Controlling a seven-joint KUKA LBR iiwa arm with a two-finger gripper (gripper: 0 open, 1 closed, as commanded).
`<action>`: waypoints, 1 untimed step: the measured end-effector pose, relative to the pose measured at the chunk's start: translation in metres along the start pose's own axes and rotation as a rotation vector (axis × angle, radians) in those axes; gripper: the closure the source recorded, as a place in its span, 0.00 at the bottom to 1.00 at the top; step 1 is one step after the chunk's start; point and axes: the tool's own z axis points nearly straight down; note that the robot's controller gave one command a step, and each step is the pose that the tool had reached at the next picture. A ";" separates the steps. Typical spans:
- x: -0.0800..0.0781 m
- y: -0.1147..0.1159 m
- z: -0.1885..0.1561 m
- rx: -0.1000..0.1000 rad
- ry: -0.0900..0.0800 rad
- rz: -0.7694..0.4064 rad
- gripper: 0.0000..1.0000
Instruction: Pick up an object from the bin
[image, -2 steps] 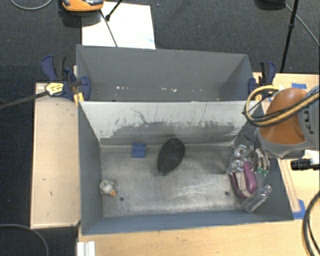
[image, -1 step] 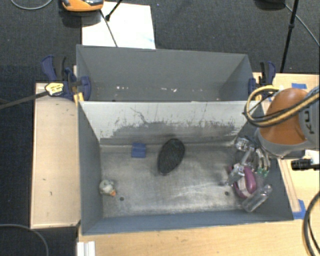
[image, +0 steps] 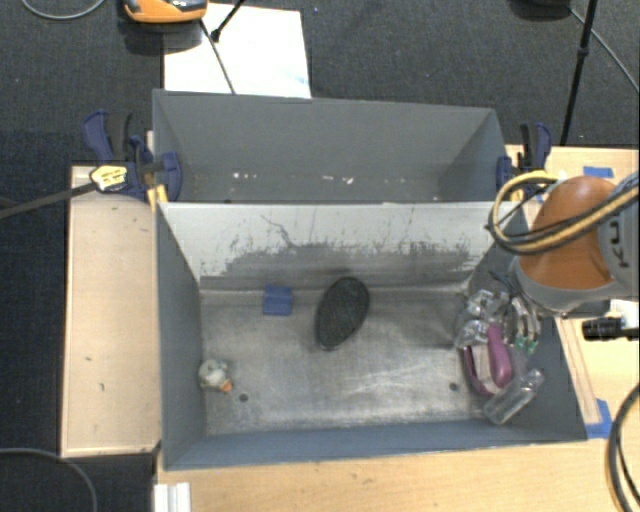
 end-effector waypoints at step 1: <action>0.013 0.065 -0.086 -0.005 -0.005 0.368 1.00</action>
Offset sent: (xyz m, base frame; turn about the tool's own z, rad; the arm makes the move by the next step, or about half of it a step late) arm 0.0092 0.0637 0.0837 0.3718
